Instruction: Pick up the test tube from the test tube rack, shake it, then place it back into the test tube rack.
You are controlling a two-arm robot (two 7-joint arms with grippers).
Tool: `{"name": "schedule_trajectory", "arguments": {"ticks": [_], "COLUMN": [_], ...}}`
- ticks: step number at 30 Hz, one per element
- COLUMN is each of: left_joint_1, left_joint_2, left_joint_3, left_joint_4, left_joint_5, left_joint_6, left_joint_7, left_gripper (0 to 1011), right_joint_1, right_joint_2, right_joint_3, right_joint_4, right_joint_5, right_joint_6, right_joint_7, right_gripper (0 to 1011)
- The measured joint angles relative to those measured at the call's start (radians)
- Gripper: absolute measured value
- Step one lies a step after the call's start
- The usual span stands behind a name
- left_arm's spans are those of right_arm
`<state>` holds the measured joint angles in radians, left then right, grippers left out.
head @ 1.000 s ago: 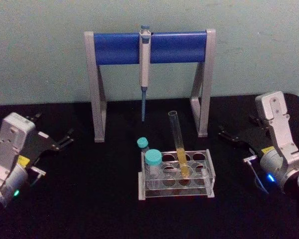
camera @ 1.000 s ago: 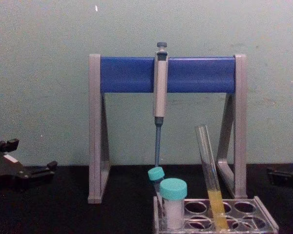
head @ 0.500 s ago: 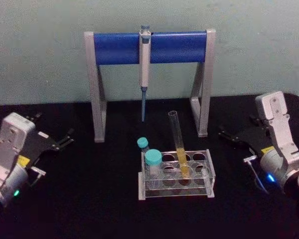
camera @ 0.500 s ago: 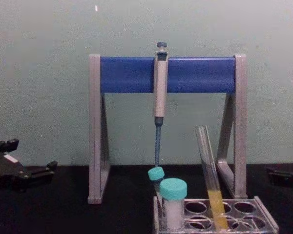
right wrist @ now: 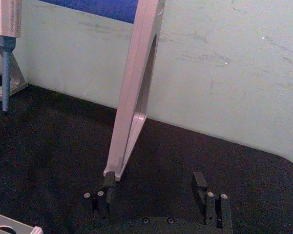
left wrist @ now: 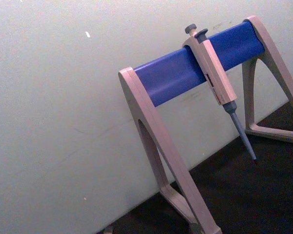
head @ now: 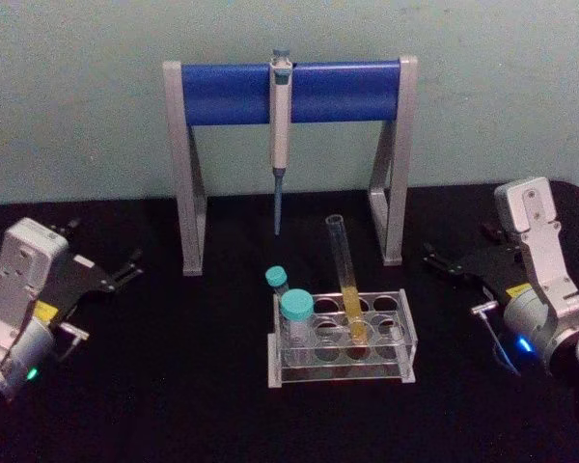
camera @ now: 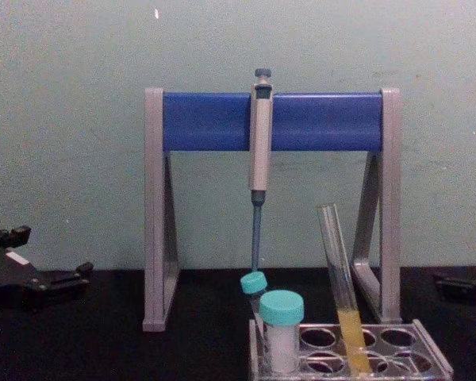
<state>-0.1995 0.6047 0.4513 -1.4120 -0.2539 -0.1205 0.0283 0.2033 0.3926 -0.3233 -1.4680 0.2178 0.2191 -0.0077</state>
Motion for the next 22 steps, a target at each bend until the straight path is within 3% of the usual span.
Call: {"name": "schedule_trajectory", "arguments": {"ticks": [22], "left_joint_1": [0.0], "left_joint_2": [0.0], "left_joint_3": [0.0], "left_joint_4": [0.0], "left_joint_5": [0.0], "left_joint_6": [0.0], "left_joint_7": [0.0], "left_gripper": [1001], "right_joint_1": [0.0], "right_joint_2": [0.0], "right_joint_3": [0.0], "right_joint_4": [0.0], "right_joint_5": [0.0], "right_joint_6": [0.0], "right_joint_7": [0.0], "right_gripper": [1000]}}
